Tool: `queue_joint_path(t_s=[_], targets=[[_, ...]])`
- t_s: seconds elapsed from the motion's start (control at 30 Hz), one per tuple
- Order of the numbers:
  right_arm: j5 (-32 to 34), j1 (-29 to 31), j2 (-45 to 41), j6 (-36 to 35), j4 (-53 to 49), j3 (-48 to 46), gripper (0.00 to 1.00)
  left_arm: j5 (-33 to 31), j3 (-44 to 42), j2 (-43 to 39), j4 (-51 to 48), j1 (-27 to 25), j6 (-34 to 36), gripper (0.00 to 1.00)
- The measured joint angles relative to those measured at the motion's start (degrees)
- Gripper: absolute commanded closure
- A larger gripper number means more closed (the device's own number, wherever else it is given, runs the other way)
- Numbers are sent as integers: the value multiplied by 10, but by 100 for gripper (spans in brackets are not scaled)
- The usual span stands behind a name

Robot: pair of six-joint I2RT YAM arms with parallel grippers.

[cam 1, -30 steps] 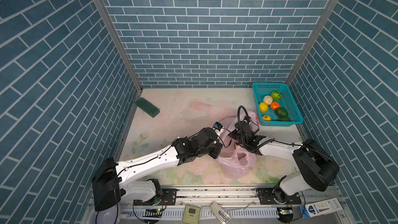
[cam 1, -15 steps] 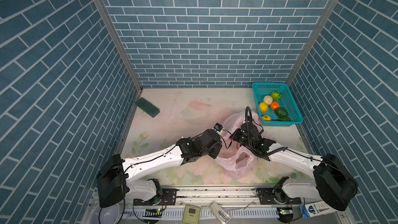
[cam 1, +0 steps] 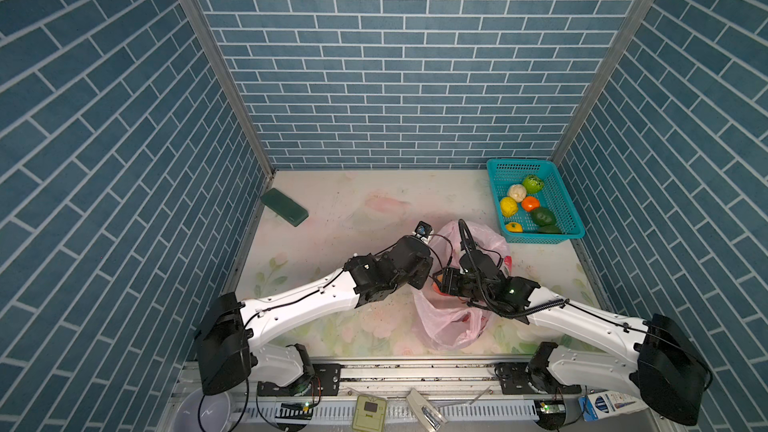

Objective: Untie the knot of the plastic bag and take out the fruit
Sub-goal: 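Lift the strawberry out of the bag and carry it over the teal basket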

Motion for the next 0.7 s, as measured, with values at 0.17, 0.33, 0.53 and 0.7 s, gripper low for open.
queue_joint_path(t_s=[0.17, 0.33, 0.53, 0.7], targets=[[-2, 10, -30, -14, -30, 10, 49, -5, 15, 10, -8, 7, 14, 100], [-3, 16, -78, -19, -65, 10, 50, -17, 19, 10, -20, 10, 28, 100], [-11, 18, -108, -21, -91, 10, 50, -25, 29, 10, -37, 15, 38, 100], [-15, 20, -125, -24, -116, 19, 49, -28, 39, 10, -39, 15, 46, 100]])
